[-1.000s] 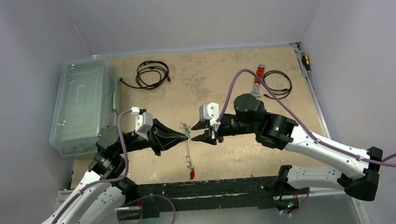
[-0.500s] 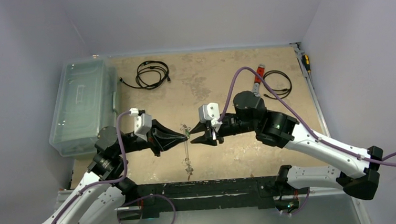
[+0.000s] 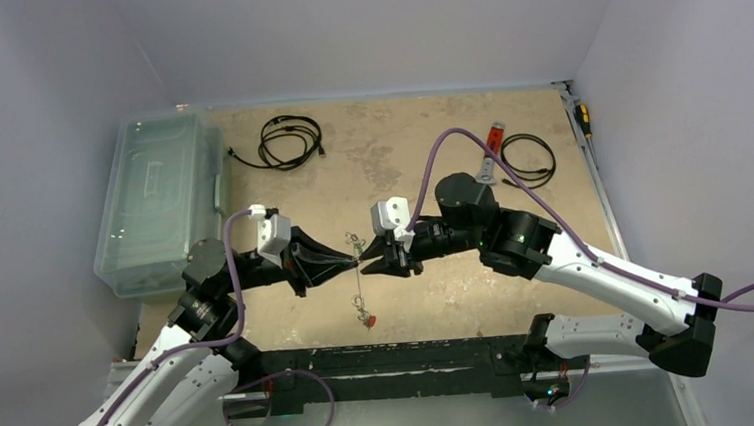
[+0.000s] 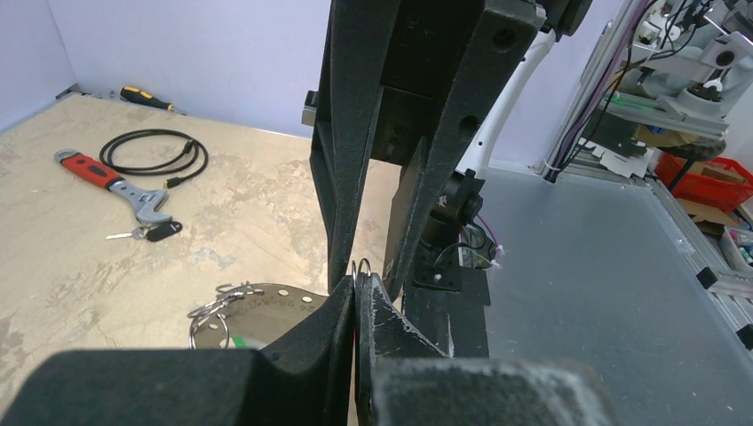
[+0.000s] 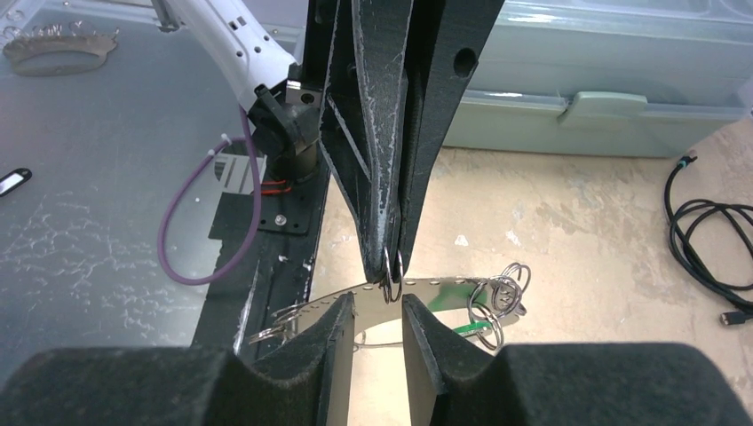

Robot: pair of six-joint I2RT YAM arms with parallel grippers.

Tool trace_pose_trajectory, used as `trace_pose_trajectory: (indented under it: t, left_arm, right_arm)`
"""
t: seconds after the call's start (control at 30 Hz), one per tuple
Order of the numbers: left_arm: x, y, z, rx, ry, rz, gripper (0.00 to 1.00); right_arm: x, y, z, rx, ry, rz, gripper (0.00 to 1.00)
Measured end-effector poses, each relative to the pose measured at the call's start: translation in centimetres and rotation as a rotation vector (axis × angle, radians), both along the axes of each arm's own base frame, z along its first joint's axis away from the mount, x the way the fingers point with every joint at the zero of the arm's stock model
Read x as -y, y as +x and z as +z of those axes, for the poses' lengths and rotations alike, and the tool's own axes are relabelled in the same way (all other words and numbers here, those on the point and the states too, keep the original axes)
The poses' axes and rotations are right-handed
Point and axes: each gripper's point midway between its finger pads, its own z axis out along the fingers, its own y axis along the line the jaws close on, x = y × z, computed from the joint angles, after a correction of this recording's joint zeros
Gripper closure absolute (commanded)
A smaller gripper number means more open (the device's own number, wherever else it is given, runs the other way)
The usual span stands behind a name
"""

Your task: Put the keys on the keyring

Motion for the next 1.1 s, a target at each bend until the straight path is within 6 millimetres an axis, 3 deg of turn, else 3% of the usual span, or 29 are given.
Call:
trace_pose_trajectory:
  t: [0.33,0.6,0.73,0.87,0.9,1.03,1.1]
  left_arm:
    - [0.05,-0.02,-0.03,-0.007,0.000,-0.004,1.00]
    - [0.10,0.02,-0.14,-0.012,0.003,-0.005,1.00]
    - [0.10,0.02,-0.12,-0.011,0.003,-0.005,1.00]
    - [0.11,-0.03,-0.09,-0.008,0.002,-0.008,1.00]
    - [0.10,-0.05,-0.05,-0.007,0.001,-0.009,0.96]
    - [0.08,-0.10,-0.03,0.001,0.001,-0.011,0.49]
    - [0.05,-0.12,0.06,0.006,-0.001,-0.010,0.38]
  right_arm:
    - [-0.13,0.10,0.26,0.003,0.002,0.000,0.89]
    - [-0.55,0.36,-0.51,-0.010,-0.018,0.001,0.91]
    - [-0.56,0.35,-0.50,-0.010,-0.018,0.001,1.00]
    - [-0.53,0.31,-0.47,-0.009,-0.016,0.007,1.00]
    - [-0.52,0.26,-0.45,-0.009,-0.015,0.010,1.00]
    - [-0.60,0.10,-0.40,-0.007,-0.006,0.024,1.00]
    - [-0.61,0.10,-0.52,-0.001,0.004,0.023,1.00]
